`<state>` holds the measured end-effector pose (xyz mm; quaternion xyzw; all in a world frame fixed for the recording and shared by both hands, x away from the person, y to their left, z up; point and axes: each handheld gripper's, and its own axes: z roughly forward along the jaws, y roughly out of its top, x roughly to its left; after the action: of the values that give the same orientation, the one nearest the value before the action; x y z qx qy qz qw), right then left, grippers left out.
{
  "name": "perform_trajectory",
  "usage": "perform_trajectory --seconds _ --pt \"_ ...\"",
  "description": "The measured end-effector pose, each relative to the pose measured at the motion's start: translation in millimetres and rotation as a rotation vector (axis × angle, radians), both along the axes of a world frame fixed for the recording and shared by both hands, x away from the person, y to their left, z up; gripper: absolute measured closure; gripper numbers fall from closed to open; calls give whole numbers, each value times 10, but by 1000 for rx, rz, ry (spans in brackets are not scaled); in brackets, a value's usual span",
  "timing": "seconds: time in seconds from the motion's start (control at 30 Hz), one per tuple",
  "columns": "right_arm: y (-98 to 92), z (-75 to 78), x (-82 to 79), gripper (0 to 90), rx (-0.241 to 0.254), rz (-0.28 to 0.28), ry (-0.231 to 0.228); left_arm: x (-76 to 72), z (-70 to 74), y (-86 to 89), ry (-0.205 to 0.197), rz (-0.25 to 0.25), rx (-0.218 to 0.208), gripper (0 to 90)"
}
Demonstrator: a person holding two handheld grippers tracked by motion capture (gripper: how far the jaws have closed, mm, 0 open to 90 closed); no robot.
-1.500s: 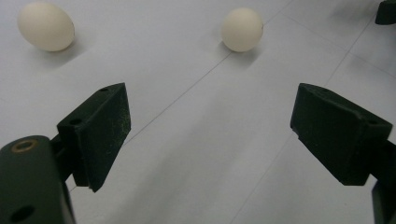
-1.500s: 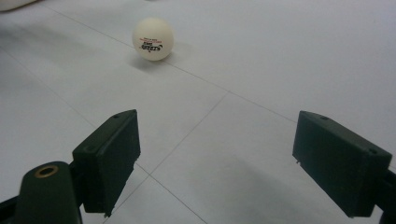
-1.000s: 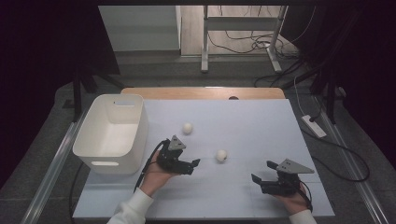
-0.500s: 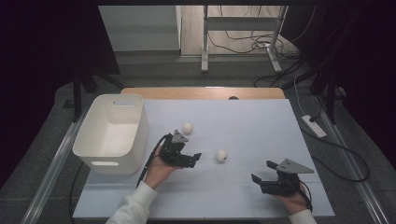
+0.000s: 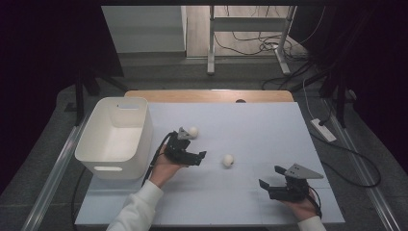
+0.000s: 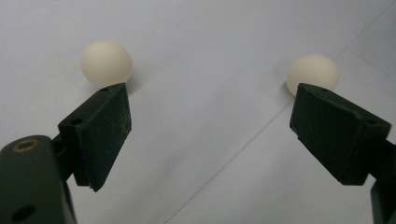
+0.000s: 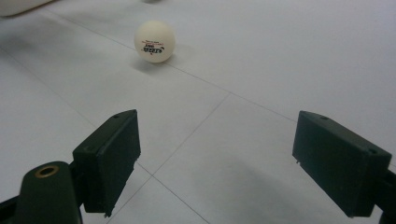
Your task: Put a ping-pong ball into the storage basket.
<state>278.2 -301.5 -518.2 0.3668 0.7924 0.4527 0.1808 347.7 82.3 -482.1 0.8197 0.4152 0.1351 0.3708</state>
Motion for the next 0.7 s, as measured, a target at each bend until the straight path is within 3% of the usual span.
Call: perform_trajectory --seconds 0.7 --pt "9 -10 1 150 -1 8 1 203 -11 19 10 38 7 136"
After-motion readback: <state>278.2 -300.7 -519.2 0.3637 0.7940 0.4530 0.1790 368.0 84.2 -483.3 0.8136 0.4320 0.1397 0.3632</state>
